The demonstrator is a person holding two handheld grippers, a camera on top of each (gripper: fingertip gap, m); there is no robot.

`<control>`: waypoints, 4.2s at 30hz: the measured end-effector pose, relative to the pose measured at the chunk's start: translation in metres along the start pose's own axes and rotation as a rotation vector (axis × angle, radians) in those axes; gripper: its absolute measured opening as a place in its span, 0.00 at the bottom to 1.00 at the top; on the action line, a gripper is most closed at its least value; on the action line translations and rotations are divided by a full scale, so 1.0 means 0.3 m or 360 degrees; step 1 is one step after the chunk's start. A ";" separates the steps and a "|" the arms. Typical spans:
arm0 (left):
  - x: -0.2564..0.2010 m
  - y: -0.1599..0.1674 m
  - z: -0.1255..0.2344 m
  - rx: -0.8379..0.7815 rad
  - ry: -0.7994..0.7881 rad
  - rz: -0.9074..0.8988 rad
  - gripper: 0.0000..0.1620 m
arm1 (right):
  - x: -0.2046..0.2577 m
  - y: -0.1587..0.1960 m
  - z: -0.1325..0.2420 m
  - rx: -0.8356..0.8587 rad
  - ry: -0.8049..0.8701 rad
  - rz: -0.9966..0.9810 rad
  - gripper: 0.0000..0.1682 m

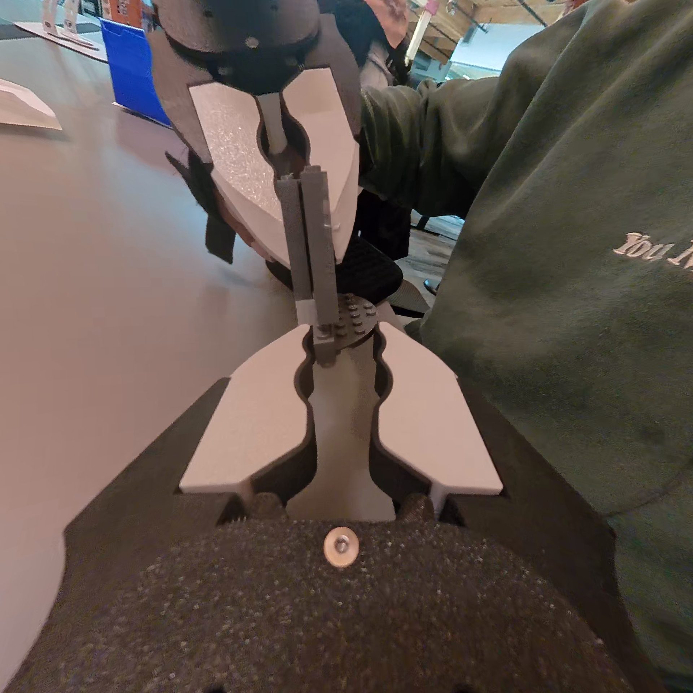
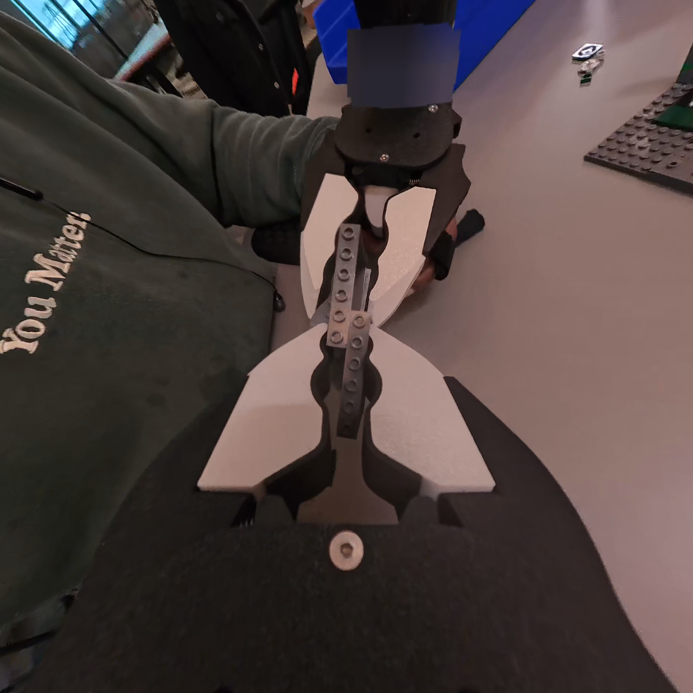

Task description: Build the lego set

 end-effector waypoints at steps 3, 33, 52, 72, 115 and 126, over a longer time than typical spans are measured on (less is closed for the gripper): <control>-0.003 0.005 -0.003 0.0027 0.0035 0.0018 0.17 | 0.001 0.008 -0.005 -0.0004 -0.0021 0.0006 0.07; 0.022 -0.026 0.024 -0.0160 0.0116 0.0279 0.18 | -0.006 -0.080 0.021 0.0070 0.0059 -0.0304 0.07; 0.012 -0.040 0.035 -0.0211 0.0129 0.0241 0.18 | 0.006 -0.103 0.034 0.0077 0.0025 -0.0312 0.07; 0.021 -0.030 0.021 -0.0157 0.0002 0.0236 0.18 | -0.005 -0.089 0.031 0.0118 0.0114 -0.0277 0.08; -0.004 -0.014 0.004 -0.0028 0.0043 0.0244 0.18 | -0.014 0.001 -0.013 -0.0357 0.0056 -0.0376 0.09; 0.006 -0.024 0.024 -0.0099 0.0054 0.0293 0.18 | -0.003 0.018 0.001 -0.0477 0.0051 -0.0271 0.06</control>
Point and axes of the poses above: each gripper's, where its closed fingertips meet, z back along the fingers, y out of its underside, x = y × z across the jaws, the point moved 8 cm from there along z, back along the fingers, and after that the axes turned 10 degrees about -y, right-handed, at the moved point
